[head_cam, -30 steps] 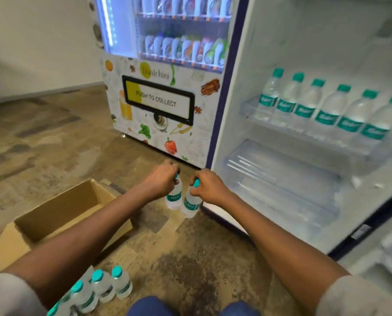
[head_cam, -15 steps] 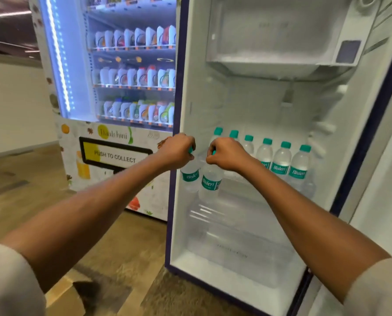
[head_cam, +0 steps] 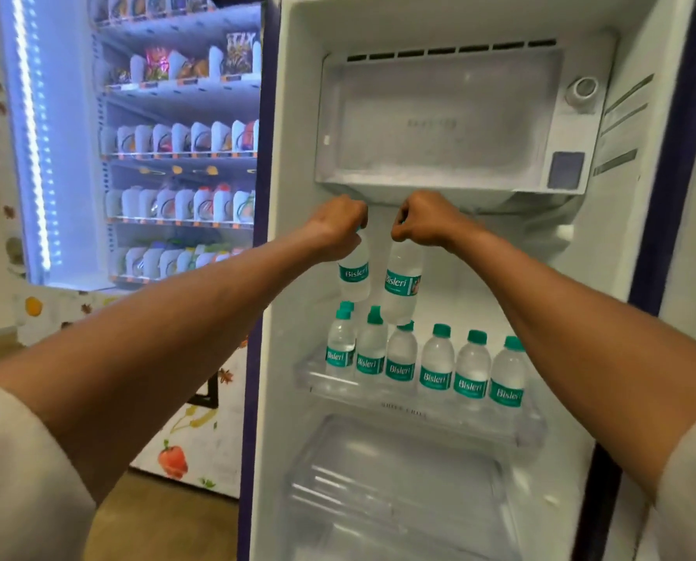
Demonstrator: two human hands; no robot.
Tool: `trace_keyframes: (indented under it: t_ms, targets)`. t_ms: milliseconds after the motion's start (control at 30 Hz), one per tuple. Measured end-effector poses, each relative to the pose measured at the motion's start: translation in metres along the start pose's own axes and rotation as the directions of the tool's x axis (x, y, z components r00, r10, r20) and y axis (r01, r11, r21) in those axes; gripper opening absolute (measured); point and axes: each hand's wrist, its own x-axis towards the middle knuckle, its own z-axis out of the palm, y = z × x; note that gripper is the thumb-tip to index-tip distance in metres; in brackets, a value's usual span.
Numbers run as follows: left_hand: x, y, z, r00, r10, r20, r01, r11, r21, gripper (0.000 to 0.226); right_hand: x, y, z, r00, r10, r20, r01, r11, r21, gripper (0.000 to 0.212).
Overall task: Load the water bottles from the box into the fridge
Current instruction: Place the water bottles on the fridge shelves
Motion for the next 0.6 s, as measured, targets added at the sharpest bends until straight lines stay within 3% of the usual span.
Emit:
trace_keyframes:
  t_ms: [233,467,600]
  targets:
    - [0.047,0.027,0.042,0.997,0.065,-0.046,-0.068,0.996,-0.065,0.021,0.033,0.057,-0.003,0.996,0.094,0.0,-0.094,0.99,-0.105,0.016]
    - [0.081,0.056,0.101,0.997,0.056,0.045,-0.053,0.996,-0.074,0.025,0.046,0.111,0.002,0.987,0.16,0.019,-0.151,0.961,-0.233,0.015]
    - [0.092,0.064,0.13,0.992,0.079,0.103,-0.072,0.995,-0.065,0.025,0.052,0.135,0.02,0.981,0.173,0.091,-0.143,0.952,-0.271,0.028]
